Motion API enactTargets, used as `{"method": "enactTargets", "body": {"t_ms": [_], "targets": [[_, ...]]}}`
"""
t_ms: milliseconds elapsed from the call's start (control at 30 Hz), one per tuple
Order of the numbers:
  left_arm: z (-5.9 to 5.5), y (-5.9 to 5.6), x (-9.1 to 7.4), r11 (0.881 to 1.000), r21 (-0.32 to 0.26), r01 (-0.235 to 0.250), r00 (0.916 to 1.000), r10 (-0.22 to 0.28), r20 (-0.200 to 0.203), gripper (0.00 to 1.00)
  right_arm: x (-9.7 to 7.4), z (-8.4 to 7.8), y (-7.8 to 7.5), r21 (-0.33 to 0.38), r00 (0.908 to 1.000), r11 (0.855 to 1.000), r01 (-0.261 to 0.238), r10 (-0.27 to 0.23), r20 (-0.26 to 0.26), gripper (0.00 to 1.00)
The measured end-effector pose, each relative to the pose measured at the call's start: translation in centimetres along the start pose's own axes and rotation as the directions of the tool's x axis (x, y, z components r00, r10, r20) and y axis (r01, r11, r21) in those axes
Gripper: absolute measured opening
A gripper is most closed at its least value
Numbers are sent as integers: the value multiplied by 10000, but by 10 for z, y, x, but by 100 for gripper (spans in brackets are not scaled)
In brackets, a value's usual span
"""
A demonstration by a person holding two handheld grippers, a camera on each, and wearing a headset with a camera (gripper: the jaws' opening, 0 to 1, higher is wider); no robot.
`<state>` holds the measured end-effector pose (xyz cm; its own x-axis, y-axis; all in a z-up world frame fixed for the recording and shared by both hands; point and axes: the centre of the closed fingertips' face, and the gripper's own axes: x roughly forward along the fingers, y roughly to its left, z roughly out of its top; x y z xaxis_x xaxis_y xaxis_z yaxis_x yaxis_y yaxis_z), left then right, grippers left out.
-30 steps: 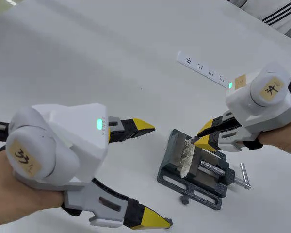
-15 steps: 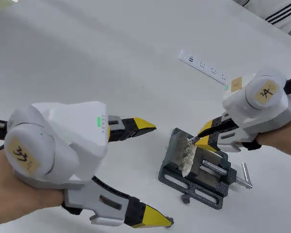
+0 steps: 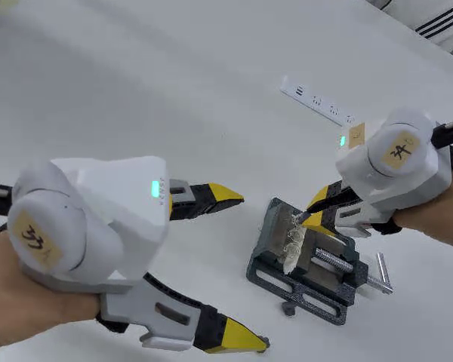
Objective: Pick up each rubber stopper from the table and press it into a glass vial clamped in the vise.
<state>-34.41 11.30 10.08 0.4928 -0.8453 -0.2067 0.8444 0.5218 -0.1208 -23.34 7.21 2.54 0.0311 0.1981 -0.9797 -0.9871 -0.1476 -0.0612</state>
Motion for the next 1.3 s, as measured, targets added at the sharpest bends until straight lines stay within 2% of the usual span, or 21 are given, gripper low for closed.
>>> {"method": "enactTargets", "body": {"t_ms": [200,433,867,1133,1300], "targets": [[1,1,1,10000,-30,-7,10000,7,23,84,2,0,1,-240,9993,9994,236,-243,-282,4],[1,1,2,10000,-73,-13,10000,13,76,83,2,1,2,-1219,9936,9901,689,-791,-808,4],[3,1,5,10000,-92,-12,9999,13,111,83,3,1,-1,-1619,9915,9857,464,-653,-1129,4],[4,2,4,9999,-128,-57,9999,59,158,83,2,-1,-2,-1114,9985,9936,172,-229,-503,6],[4,4,2,9999,-114,-99,9998,101,153,83,1,0,0,-1024,9992,9945,199,-234,-331,7]]}}
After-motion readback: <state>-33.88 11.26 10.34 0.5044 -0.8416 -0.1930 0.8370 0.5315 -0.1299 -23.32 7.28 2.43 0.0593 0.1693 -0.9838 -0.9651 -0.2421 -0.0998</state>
